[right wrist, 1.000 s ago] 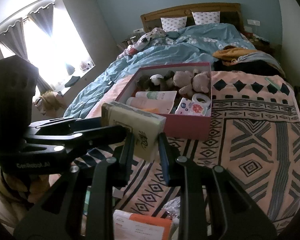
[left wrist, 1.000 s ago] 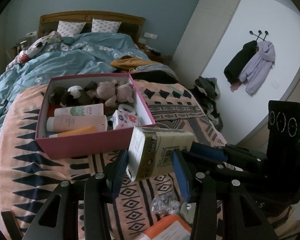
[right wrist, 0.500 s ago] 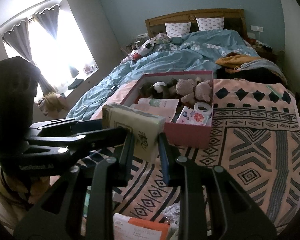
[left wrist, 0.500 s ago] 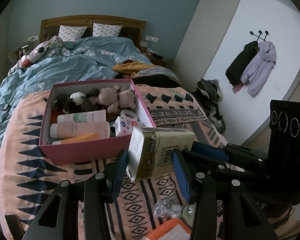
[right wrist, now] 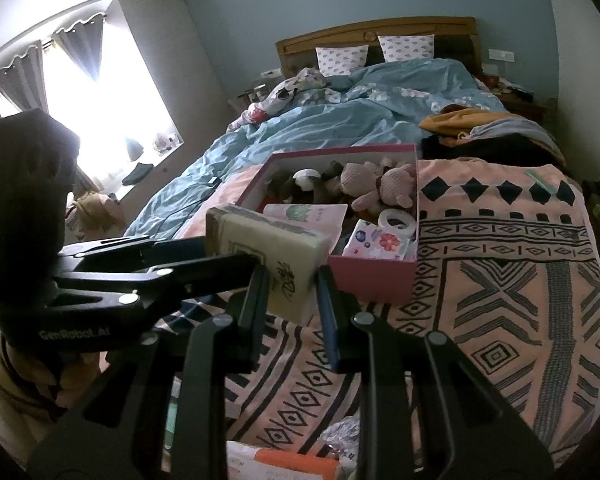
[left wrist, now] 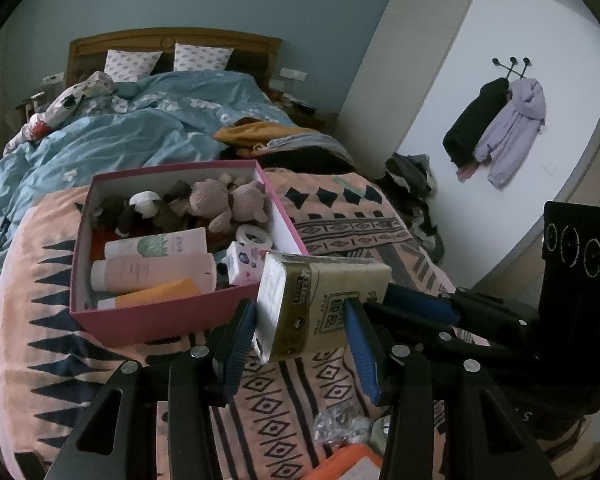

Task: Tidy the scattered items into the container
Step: 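Carry the held tissue pack with both grippers toward the pink box, then lower the tissue pack into the pink box and open both grippers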

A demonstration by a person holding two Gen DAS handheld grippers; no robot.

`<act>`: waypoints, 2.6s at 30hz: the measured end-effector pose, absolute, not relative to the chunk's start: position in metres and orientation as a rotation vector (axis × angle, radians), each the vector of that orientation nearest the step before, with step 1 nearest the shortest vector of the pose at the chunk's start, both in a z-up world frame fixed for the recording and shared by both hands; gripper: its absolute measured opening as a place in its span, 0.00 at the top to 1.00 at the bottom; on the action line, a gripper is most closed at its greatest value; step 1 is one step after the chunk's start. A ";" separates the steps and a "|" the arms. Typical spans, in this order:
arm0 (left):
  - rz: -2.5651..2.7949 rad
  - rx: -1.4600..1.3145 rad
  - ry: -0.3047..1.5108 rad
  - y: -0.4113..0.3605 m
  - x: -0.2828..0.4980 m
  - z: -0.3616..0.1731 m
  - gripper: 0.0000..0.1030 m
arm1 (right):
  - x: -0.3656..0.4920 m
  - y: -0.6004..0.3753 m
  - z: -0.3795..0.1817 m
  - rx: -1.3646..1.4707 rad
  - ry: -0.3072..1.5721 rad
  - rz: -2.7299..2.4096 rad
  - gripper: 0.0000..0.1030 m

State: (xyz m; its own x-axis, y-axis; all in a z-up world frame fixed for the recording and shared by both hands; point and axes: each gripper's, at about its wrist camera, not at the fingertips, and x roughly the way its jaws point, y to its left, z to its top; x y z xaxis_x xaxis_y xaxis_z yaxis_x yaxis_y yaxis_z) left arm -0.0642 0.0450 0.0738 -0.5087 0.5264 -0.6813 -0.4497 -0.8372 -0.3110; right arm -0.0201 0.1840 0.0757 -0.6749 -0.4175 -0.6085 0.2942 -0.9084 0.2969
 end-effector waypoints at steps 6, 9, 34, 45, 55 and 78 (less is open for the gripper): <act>2.306 -1.098 -0.129 0.048 -0.073 0.073 0.56 | -0.027 0.188 0.074 0.996 -0.249 -2.564 0.73; 2.304 -1.097 -0.124 0.050 -0.078 0.072 0.56 | -0.031 0.189 0.074 0.996 -0.249 -2.570 0.73; 2.300 -1.093 -0.099 0.056 -0.115 0.068 0.56 | -0.064 0.197 0.071 0.992 -0.254 -2.585 0.73; 2.302 -1.090 -0.106 0.059 -0.132 0.066 0.56 | -0.081 0.201 0.069 0.985 -0.264 -2.589 0.73; 2.298 -1.104 -0.121 0.060 -0.148 0.059 0.56 | -0.098 0.204 0.065 0.991 -0.268 -2.590 0.73; 2.270 -1.158 -0.141 0.071 -0.195 0.030 0.56 | -0.147 0.219 0.036 1.057 -0.276 -2.588 0.74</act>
State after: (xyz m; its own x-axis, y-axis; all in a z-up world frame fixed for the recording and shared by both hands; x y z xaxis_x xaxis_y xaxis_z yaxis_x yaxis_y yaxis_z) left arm -0.1947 0.0708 0.0297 -0.4540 0.5402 -0.7086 -0.4485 -0.8257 -0.3420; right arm -0.1465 0.2194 0.0364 -0.6700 -0.3722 -0.6423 0.2283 -0.9266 0.2988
